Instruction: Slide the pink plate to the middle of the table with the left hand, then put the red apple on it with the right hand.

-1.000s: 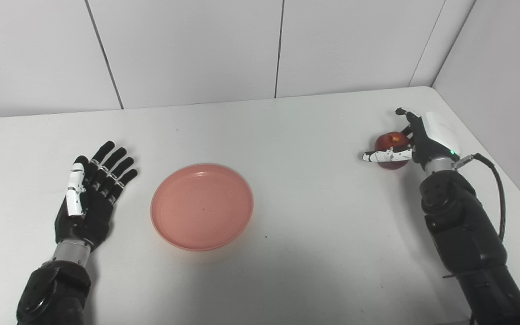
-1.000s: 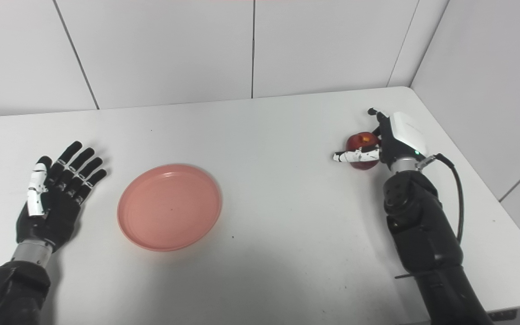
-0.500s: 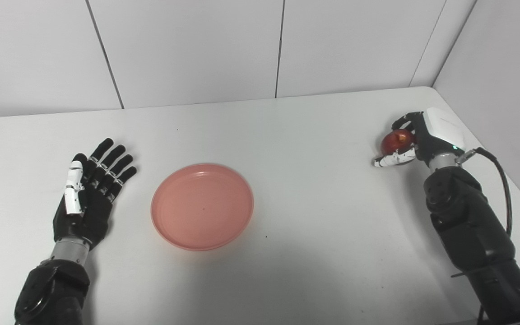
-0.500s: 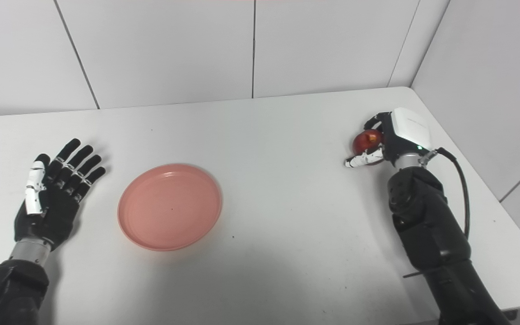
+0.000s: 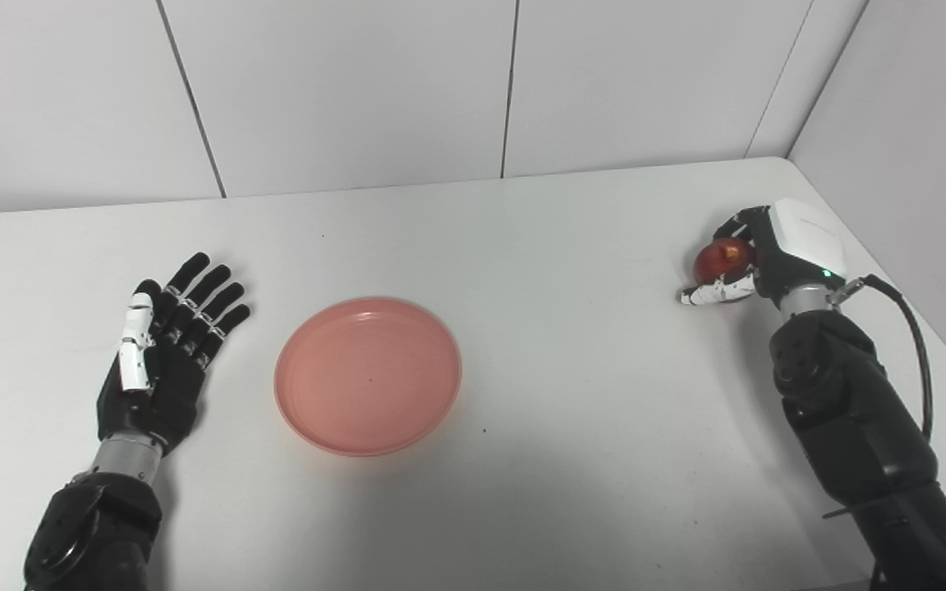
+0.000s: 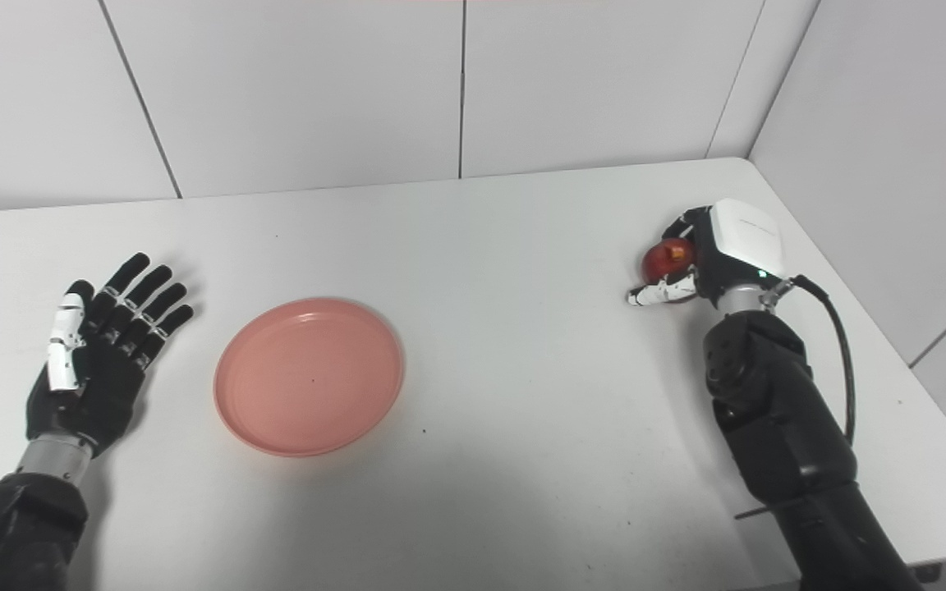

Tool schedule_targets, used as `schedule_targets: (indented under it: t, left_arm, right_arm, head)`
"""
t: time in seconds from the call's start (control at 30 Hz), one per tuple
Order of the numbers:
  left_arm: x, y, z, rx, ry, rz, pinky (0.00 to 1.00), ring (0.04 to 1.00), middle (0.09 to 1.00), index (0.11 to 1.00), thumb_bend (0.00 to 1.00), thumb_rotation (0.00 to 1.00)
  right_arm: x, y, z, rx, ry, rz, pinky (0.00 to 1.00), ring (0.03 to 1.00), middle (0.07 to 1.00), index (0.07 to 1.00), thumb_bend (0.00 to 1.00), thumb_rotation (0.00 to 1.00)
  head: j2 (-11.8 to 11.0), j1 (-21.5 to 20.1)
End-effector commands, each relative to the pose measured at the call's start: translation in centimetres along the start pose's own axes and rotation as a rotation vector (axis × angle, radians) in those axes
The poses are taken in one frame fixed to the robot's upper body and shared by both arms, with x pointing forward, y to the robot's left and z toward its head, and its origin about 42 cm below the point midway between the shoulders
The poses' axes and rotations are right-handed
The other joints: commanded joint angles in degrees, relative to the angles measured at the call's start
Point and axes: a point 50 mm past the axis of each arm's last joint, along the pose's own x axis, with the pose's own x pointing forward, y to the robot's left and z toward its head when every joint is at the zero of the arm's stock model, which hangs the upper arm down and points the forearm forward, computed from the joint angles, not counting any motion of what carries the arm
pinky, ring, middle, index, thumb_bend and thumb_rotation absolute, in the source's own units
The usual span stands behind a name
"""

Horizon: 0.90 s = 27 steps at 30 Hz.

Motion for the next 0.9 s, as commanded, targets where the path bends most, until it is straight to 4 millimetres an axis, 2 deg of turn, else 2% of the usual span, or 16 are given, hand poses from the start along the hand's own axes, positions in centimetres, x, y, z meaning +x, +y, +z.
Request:
schedule_targets:
  t: [0.0,0.07,0.17,0.27,0.53,0.7,0.87]
  left_arm:
    - [0.4,-0.6,1.4,0.017,-0.059,-0.037,0.83,0.832,0.835,0.818,0.38,1.00]
    - [0.4,-0.5,1.3,0.019,-0.060,-0.041,0.83,0.833,0.836,0.819,0.37,1.00]
    - [0.4,-0.5,1.2,0.018,-0.061,-0.045,0.82,0.831,0.831,0.816,0.37,1.00]
    - [0.4,-0.6,1.2,0.018,-0.061,-0.047,0.83,0.834,0.836,0.820,0.37,1.00]
    - [0.3,-0.9,0.9,0.019,-0.060,-0.042,0.83,0.835,0.838,0.817,0.38,1.00]
    - [0.3,-1.2,0.8,0.019,-0.059,-0.035,0.83,0.834,0.838,0.819,0.39,1.00]
    - [0.2,-1.9,0.7,0.004,-0.055,-0.010,0.81,0.818,0.823,0.810,0.39,1.00]
  right_arm:
    - [0.5,-2.7,1.8,0.021,-0.056,-0.102,0.21,0.292,0.475,0.485,0.53,0.00]
    - [0.2,-3.1,2.4,0.042,-0.075,-0.112,0.20,0.284,0.475,0.485,0.53,0.00]
    - [-0.4,-3.9,3.4,0.071,-0.106,-0.130,0.25,0.336,0.415,0.520,0.52,0.00]
    - [-0.9,-4.5,4.6,0.092,-0.132,-0.142,0.34,0.419,0.449,0.514,0.53,0.00]
    - [-2.6,-5.9,8.1,0.159,-0.238,-0.172,0.31,0.392,0.445,0.529,0.52,0.00]
    - [-3.3,-5.8,10.0,0.199,-0.300,-0.158,0.33,0.416,0.456,0.517,0.53,0.00]
    - [-4.2,-5.4,12.7,0.232,-0.370,-0.125,0.32,0.407,0.454,0.508,0.53,0.00]
  head:
    - [0.09,0.19]
    - [0.10,0.30]
    - [0.09,0.60]
    - [0.08,0.86]
    - [0.02,2.02]
    - [0.00,2.91]
    - [0.04,4.46]
